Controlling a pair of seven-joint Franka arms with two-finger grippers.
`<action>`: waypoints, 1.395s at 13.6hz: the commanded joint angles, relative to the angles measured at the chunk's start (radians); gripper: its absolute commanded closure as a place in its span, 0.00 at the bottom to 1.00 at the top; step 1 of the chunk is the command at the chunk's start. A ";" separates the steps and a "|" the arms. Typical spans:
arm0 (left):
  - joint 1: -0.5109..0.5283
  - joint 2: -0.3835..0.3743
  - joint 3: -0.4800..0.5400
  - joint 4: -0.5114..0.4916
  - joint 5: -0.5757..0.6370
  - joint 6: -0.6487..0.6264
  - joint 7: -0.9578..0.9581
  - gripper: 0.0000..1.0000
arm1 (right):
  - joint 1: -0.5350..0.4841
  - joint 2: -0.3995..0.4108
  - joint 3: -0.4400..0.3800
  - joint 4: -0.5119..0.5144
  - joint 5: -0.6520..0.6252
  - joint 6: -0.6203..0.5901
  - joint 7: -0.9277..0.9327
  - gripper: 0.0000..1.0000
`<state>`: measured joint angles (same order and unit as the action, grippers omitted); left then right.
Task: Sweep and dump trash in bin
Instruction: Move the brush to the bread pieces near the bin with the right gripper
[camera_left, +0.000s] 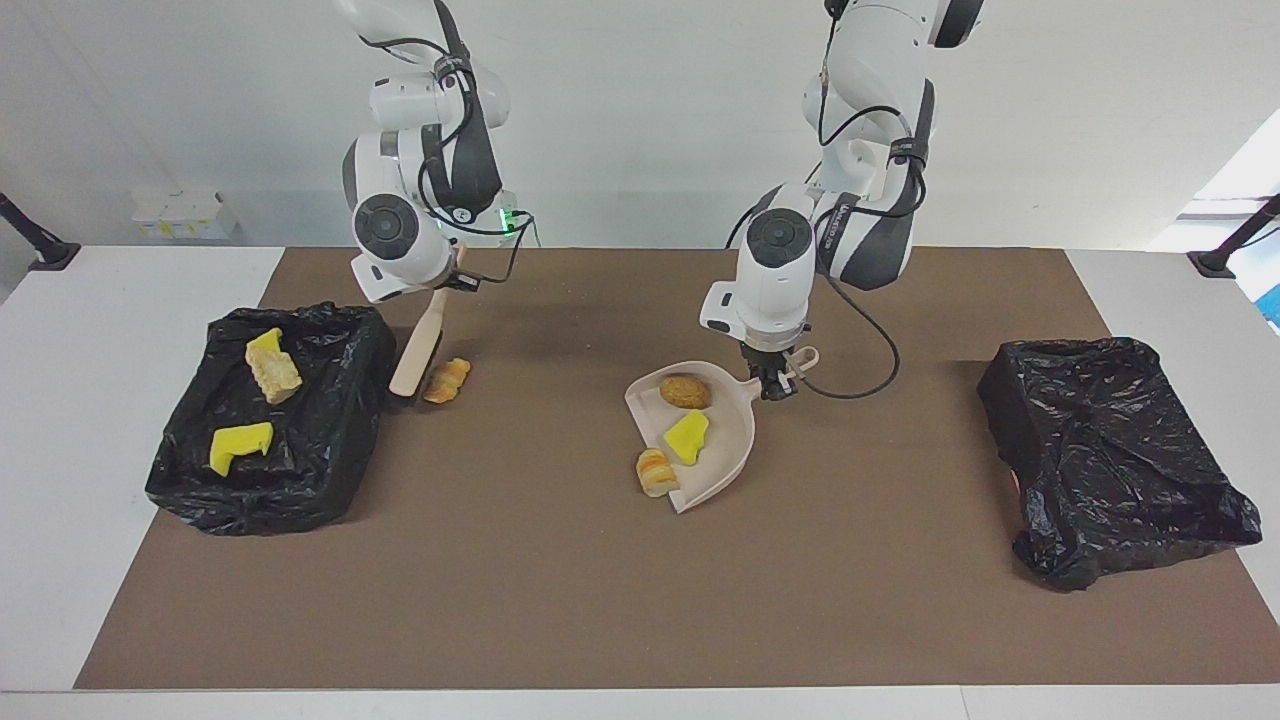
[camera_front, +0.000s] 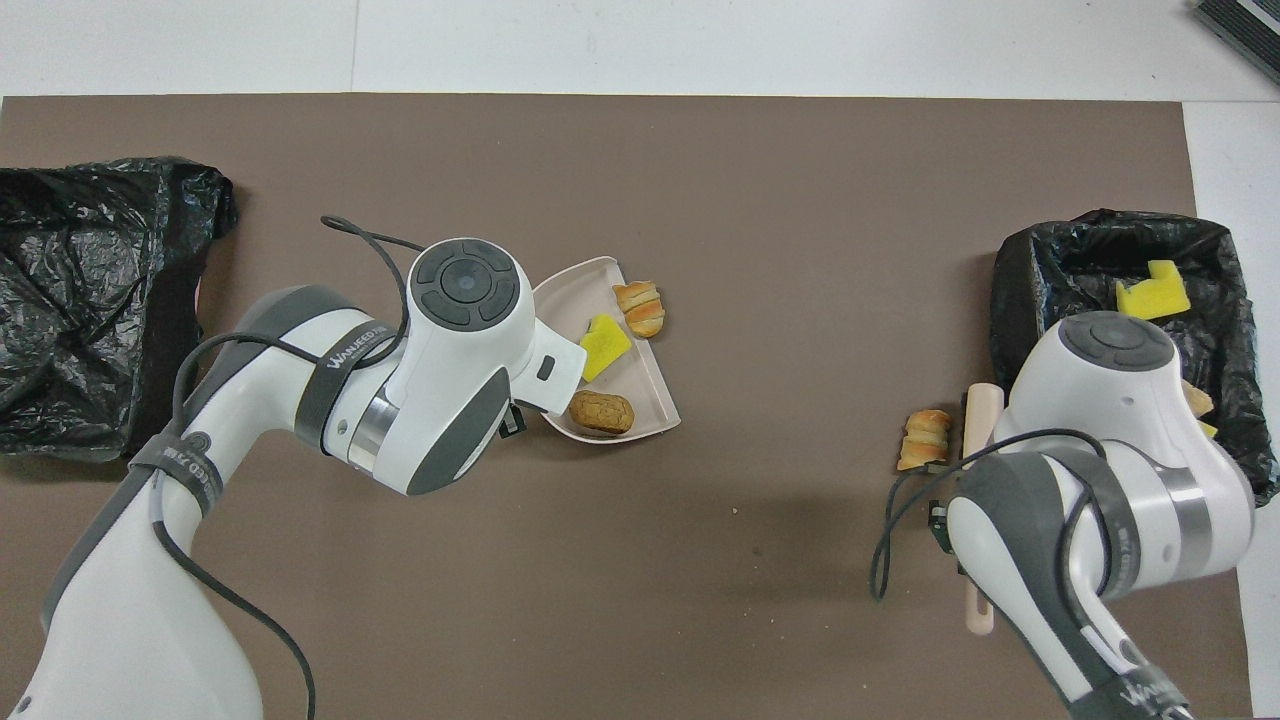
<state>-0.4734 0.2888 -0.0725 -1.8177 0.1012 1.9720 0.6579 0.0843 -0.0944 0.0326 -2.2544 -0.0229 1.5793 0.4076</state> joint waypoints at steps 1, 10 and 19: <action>-0.002 -0.053 -0.001 -0.075 0.014 0.025 0.012 1.00 | -0.027 -0.140 0.013 -0.184 -0.015 0.108 -0.076 1.00; -0.013 -0.053 -0.004 -0.083 0.014 0.036 0.012 1.00 | 0.049 0.045 0.023 -0.065 0.014 0.242 -0.090 1.00; -0.019 -0.062 -0.004 -0.097 0.014 0.038 0.011 1.00 | 0.287 0.258 0.042 0.206 0.178 0.261 -0.050 1.00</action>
<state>-0.4815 0.2634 -0.0822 -1.8655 0.1012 1.9878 0.6588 0.3559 0.1258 0.0604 -2.0974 0.1253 1.8309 0.3665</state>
